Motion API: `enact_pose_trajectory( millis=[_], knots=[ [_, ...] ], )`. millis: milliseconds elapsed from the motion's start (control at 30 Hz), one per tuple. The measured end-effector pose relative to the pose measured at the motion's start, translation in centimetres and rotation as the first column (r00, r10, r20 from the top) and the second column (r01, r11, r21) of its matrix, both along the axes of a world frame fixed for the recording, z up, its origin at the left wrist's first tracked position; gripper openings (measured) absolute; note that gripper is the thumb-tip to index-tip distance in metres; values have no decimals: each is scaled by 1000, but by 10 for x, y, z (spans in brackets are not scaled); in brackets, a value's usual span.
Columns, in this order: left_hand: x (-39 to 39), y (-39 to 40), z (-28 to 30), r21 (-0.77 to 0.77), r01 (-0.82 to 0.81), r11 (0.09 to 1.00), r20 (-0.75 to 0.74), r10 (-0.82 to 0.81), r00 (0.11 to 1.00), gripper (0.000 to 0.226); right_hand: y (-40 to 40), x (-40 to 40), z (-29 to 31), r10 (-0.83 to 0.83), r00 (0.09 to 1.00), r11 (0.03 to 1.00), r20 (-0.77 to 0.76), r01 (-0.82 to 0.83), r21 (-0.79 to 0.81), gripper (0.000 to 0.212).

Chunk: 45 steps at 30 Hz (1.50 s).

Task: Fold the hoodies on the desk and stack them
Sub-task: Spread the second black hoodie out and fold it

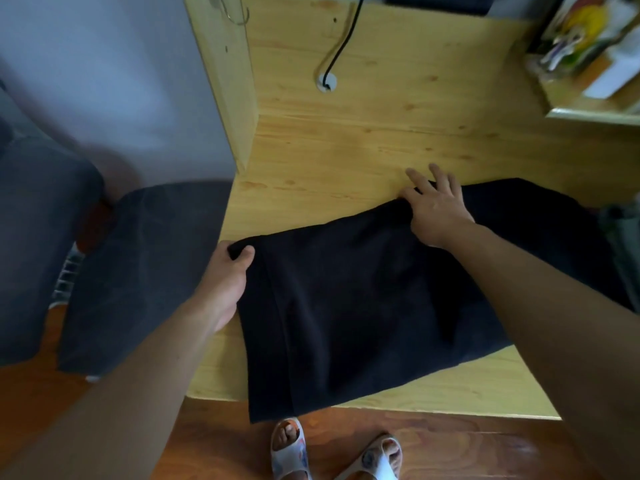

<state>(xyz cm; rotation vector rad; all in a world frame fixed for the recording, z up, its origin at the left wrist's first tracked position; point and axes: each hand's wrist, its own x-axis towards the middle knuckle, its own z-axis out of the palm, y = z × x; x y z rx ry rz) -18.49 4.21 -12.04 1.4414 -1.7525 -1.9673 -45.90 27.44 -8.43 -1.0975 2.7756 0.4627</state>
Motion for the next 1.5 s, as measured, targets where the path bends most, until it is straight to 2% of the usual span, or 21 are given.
enact_pose_trajectory(
  millis=[100,200,300,367,400,467,533,600,667,767,867,967,1033,1133,1200,1267,1333,1433,1500],
  knots=[
    [2,4,3,5,-3,1000,-29,4,1000,16,-1,-16,12,-3,990,998,-143,13,69,35],
    [4,8,6,23,44,999,-61,-43,997,33,4,-32,25,51,958,985,-283,-2,171,33],
    [3,15,11,-45,97,994,-48,-99,994,39,5,-45,24,46,960,983,-275,5,183,40],
    [2,20,17,-47,86,995,-50,-88,995,42,0,-36,12,21,979,997,-205,-6,73,53],
    [2,22,21,-15,81,997,-48,-81,996,42,-3,-24,8,2,987,999,-163,-8,-32,60],
    [1,21,29,82,102,991,-30,-100,995,36,-7,9,5,-17,993,959,-115,-16,-283,62],
    [3,22,36,133,111,985,-28,-108,994,24,0,45,7,-12,997,908,-79,-22,-418,59],
    [12,29,41,171,10,985,2,-10,1000,18,17,72,8,-31,998,921,-53,8,-390,60],
    [25,36,39,234,-93,968,36,87,996,20,39,78,3,-142,990,957,10,139,-256,64],
    [45,39,34,447,-59,892,-37,85,996,33,68,70,-11,-268,952,952,145,285,-112,71],
    [60,39,35,493,-31,869,-24,50,998,33,80,70,-23,-241,960,962,139,255,-93,70],
    [78,47,32,504,-89,859,107,40,993,32,77,73,-27,-265,957,949,117,281,-143,65],
    [89,51,31,494,11,869,143,-94,985,37,79,81,-23,-310,946,918,93,324,-228,61],
    [102,62,36,468,204,860,190,-323,927,30,87,112,-9,-375,919,841,122,392,-373,56],
    [108,72,33,447,247,860,263,-391,882,24,98,141,-6,-386,908,831,164,420,-365,56],
    [113,80,25,325,263,909,355,-374,857,22,111,156,-11,-430,879,825,205,475,-306,60],
    [118,83,21,187,220,957,388,-278,879,23,119,150,-13,-490,843,807,223,535,-250,64],
    [135,88,15,175,100,979,366,-160,917,15,119,135,-10,-555,791,777,256,603,-179,66],
    [146,91,14,54,241,969,455,-238,858,25,119,134,-10,-552,789,782,269,602,-163,67]
  ],
)
